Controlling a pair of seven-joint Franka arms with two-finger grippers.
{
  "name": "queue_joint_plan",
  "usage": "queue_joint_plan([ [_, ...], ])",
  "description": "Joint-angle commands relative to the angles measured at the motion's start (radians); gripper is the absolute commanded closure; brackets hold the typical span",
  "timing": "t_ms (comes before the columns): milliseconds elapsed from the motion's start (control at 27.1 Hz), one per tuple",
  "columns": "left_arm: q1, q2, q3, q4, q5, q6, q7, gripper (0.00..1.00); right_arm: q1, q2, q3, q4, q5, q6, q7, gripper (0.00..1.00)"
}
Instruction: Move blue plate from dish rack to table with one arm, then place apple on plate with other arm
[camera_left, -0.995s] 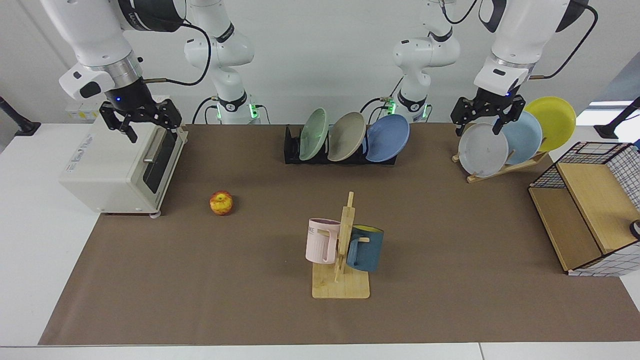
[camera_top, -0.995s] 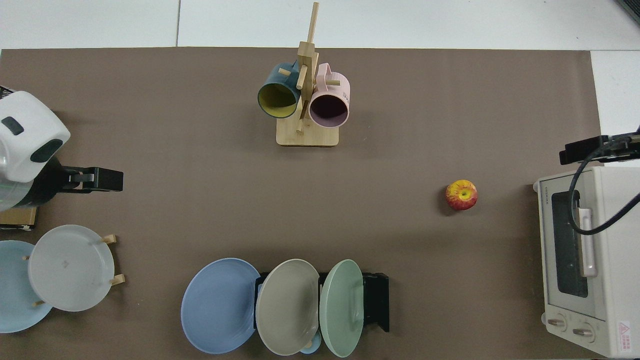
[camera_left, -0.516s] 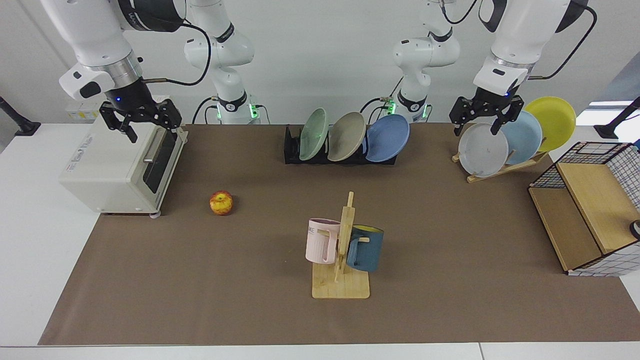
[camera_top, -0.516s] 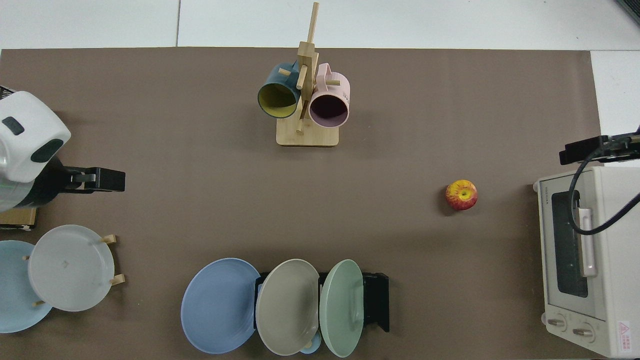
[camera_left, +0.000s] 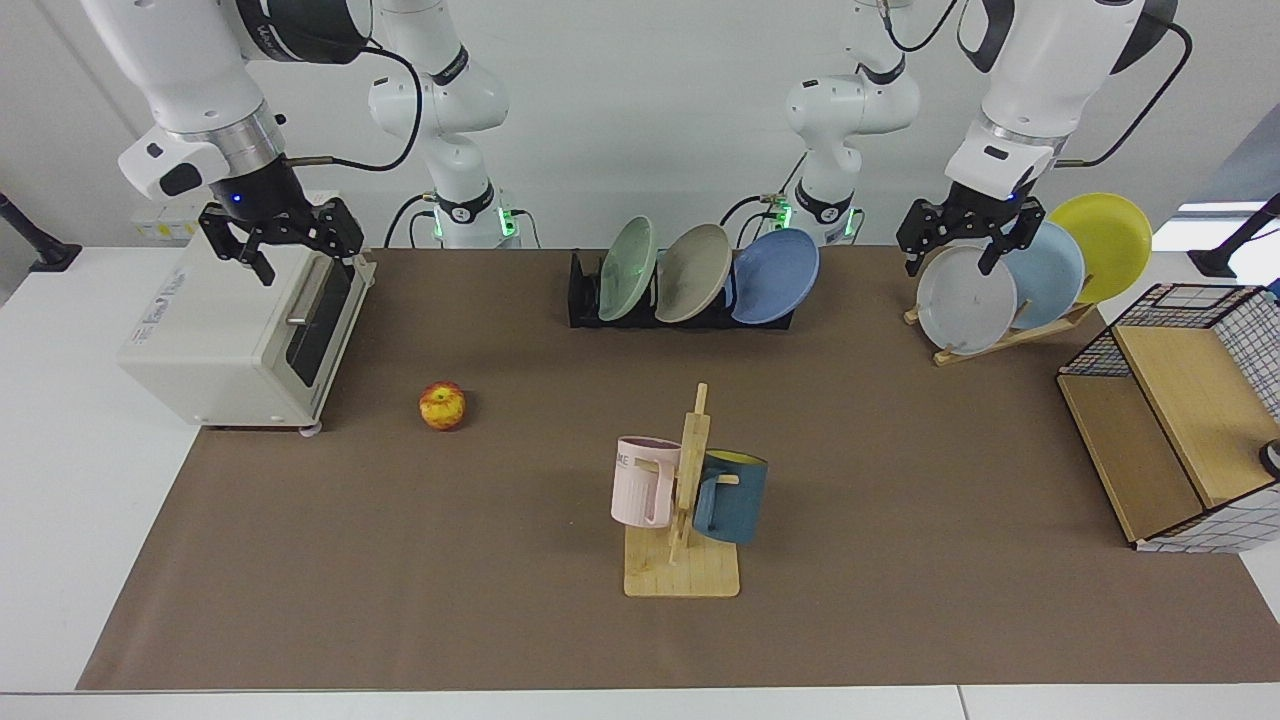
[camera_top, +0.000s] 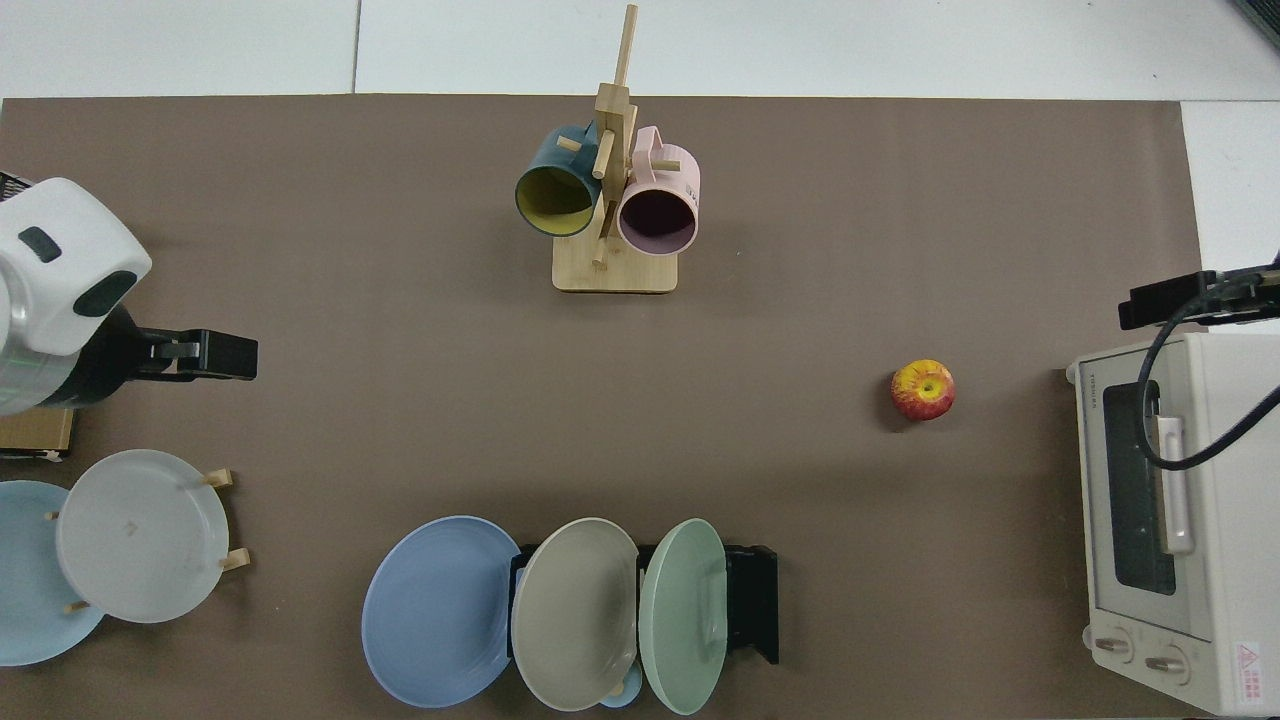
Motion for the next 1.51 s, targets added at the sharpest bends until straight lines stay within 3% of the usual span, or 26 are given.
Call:
queue_joint_plan([
  [0, 0.011, 0.025, -0.014, 0.046, -0.018, -0.043, 0.015, 0.0, -0.008, -0.026, 0.008, -0.032, 0.002, 0.018, 0.008, 0.0],
  [221, -0.001, -0.075, -0.034, -0.103, 0.025, -0.021, -0.005, 0.0, -0.008, -0.026, 0.008, -0.032, 0.002, 0.018, 0.008, 0.0],
  [295, 0.001, -0.143, -0.08, -0.202, 0.091, 0.021, -0.039, 0.0, -0.008, -0.026, 0.008, -0.032, 0.002, 0.018, 0.008, 0.0],
  [479, -0.001, -0.314, -0.148, -0.438, 0.118, 0.146, -0.128, 0.0, -0.008, -0.026, 0.008, -0.032, 0.002, 0.018, 0.008, 0.0],
  [700, 0.001, -0.435, -0.272, -0.658, 0.168, 0.261, -0.29, 0.0, -0.008, -0.026, 0.008, -0.032, 0.002, 0.018, 0.008, 0.0],
  [958, -0.005, -0.458, -0.287, -0.71, 0.212, 0.285, -0.312, 0.0, -0.008, -0.026, 0.008, -0.032, 0.002, 0.018, 0.008, 0.0],
  [1105, -0.015, -0.474, -0.358, -0.792, 0.214, 0.35, -0.405, 0.0, -0.008, -0.026, 0.008, -0.032, 0.002, 0.018, 0.008, 0.0],
  [1474, -0.053, -0.48, -0.352, -0.842, 0.18, 0.356, -0.415, 0.0, -0.008, -0.026, 0.008, -0.032, 0.002, 0.018, 0.008, 0.0],
])
